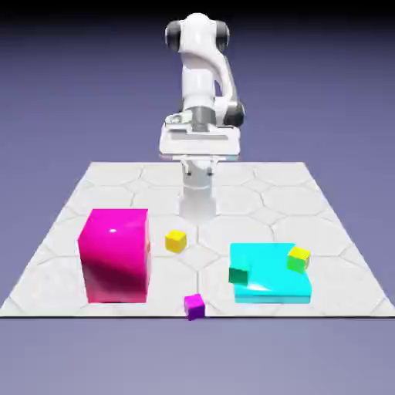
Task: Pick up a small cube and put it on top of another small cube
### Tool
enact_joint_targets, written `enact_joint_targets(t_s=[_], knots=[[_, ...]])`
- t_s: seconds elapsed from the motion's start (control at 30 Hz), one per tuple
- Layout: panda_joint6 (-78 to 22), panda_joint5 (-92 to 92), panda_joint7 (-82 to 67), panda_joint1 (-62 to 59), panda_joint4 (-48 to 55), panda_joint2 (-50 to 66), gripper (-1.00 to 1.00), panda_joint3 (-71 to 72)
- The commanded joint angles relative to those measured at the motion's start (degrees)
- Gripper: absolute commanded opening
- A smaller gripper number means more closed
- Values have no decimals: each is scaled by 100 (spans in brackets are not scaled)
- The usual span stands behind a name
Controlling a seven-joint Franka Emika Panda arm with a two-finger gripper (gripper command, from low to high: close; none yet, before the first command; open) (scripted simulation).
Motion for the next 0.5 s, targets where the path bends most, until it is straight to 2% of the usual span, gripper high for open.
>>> enact_joint_targets(t_s=[0.0,0.47], knots=[[-138,7,-58,35,147,208,0,-37],[-2062,104,-868,527,2205,3115,0,-558]])
